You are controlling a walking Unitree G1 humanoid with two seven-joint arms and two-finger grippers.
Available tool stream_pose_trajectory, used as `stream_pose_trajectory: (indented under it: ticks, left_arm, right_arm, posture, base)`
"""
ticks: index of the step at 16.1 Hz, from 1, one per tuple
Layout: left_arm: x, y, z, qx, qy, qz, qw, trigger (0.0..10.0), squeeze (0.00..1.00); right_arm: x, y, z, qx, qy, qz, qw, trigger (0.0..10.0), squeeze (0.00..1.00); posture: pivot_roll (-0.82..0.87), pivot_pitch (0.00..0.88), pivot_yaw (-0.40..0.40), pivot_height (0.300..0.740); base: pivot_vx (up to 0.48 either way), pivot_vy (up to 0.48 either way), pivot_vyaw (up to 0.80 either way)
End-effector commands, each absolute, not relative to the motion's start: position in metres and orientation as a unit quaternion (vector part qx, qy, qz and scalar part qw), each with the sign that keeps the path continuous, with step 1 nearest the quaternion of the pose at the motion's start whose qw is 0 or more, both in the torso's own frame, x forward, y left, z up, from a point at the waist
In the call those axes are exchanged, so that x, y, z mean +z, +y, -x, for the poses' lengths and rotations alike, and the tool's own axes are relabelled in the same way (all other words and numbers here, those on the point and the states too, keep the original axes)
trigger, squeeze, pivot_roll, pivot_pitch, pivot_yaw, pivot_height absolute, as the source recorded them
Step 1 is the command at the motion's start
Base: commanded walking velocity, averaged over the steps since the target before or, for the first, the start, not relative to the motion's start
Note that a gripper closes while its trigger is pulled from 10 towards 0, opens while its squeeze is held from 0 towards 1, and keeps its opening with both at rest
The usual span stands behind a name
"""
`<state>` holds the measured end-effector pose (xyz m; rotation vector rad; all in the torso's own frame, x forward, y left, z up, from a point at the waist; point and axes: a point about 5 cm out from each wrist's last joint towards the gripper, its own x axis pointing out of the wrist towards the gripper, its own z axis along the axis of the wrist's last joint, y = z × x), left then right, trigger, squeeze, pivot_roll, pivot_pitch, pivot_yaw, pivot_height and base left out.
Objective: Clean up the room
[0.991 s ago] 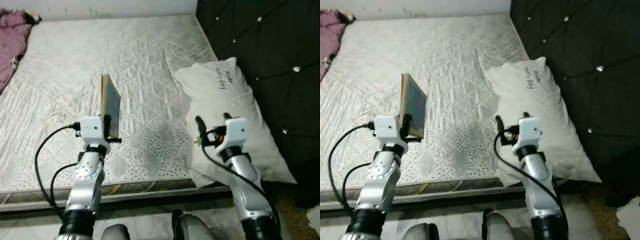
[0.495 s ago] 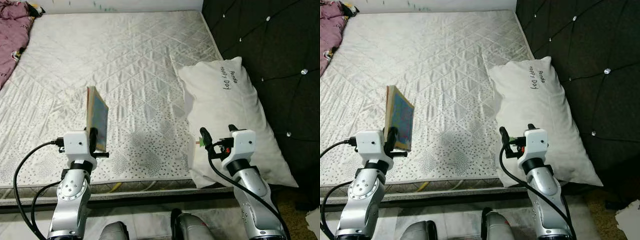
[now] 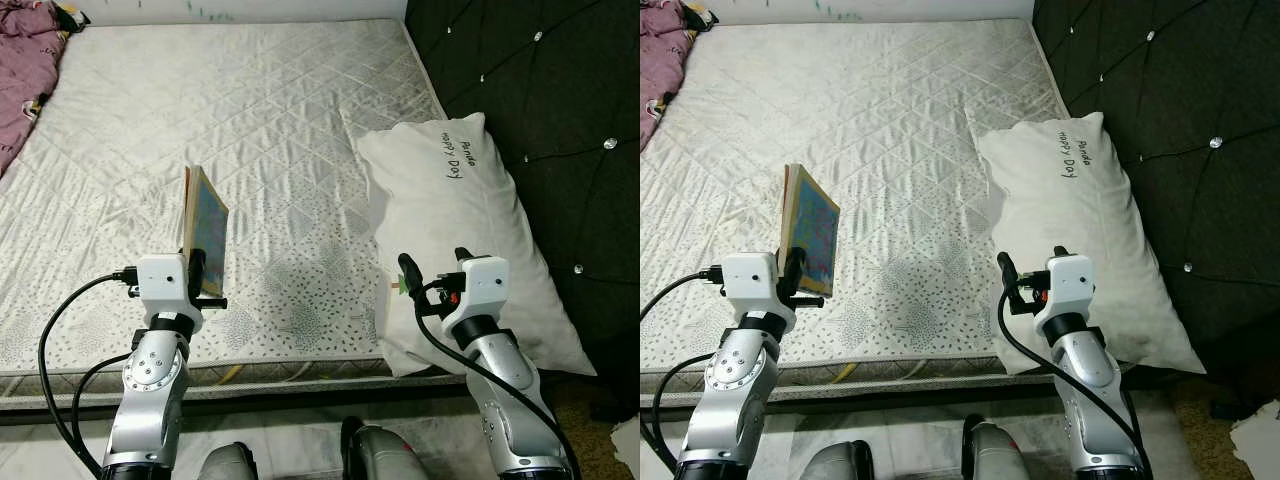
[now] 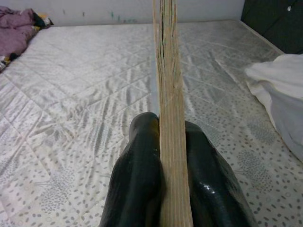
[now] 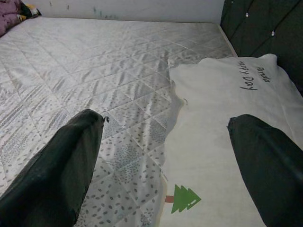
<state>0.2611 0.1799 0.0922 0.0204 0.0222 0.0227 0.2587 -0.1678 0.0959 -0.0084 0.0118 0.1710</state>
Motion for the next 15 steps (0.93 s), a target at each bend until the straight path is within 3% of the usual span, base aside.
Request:
stream_pose_trajectory:
  ticks: [1,4,15]
  left_arm:
    - [0.1034,0.1795,-0.2639,0.009,-0.012,-0.012,1.000,10.0,0.00]
    - [0.1028,0.1793,-0.2644,0.010,-0.009,-0.009,1.000,10.0,0.00]
    - [0.1051,0.1757,-0.2708,0.009,-0.015,-0.010,1.000,10.0,0.00]
  right_arm:
    - [0.0988,-0.1692,-0.2586,0.086,0.004,0.002,0.996,10.0,0.00]
    - [0.0987,-0.1688,-0.2592,0.090,0.006,0.003,0.996,10.0,0.00]
    - [0.0977,-0.1683,-0.2603,0.096,0.010,0.002,0.995,10.0,0.00]
  posture:
    - [-0.06,0.185,0.012,0.740]
    - [-0.06,0.187,0.008,0.736]
    - [-0.06,0.187,0.007,0.601]
  base:
    - [0.000,0.000,0.00]
    - [0.000,0.000,0.00]
    - [0.000,0.000,0.00]
